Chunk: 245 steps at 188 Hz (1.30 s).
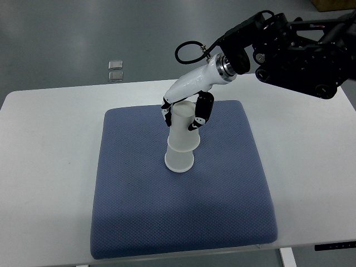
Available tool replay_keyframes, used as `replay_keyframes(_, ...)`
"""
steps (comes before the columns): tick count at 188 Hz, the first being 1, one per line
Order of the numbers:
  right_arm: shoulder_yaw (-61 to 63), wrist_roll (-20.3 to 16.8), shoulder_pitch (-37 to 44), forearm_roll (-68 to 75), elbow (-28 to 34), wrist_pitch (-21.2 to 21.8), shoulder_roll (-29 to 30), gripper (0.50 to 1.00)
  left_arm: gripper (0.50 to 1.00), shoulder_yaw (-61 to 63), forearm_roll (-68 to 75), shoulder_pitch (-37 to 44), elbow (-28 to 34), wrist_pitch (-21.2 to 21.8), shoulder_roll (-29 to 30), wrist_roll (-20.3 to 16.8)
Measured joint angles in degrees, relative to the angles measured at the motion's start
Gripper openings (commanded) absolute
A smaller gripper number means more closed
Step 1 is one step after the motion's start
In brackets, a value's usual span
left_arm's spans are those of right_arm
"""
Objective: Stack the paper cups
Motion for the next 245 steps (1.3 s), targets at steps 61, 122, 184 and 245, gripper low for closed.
replay_keyframes(61, 0.04, -0.02, -0.42, 0.56, 0.08, 0.08, -0.09, 0.793, 1.0, 0.0, 0.0, 0.0, 0.0, 0.0, 0.0, 0.0)
replay_keyframes(122, 0.11, -0.02, -0.86, 0.79, 0.09, 0.17, 0.03, 0.823, 1.0, 0.0, 0.0, 0.0, 0.0, 0.0, 0.0, 0.0)
replay_keyframes(184, 0.33, -0.02, 0.53, 0.99, 0.09, 0.4, -0.82, 0.862, 1.0, 0.0, 0.0, 0.0, 0.0, 0.0, 0.0, 0.0)
replay_keyframes(245, 7.71, -0.08, -2.65, 2.01, -2.74, -0.02, -8.51, 0.911, 1.0, 0.0, 0.0, 0.0, 0.0, 0.0, 0.0, 0.0)
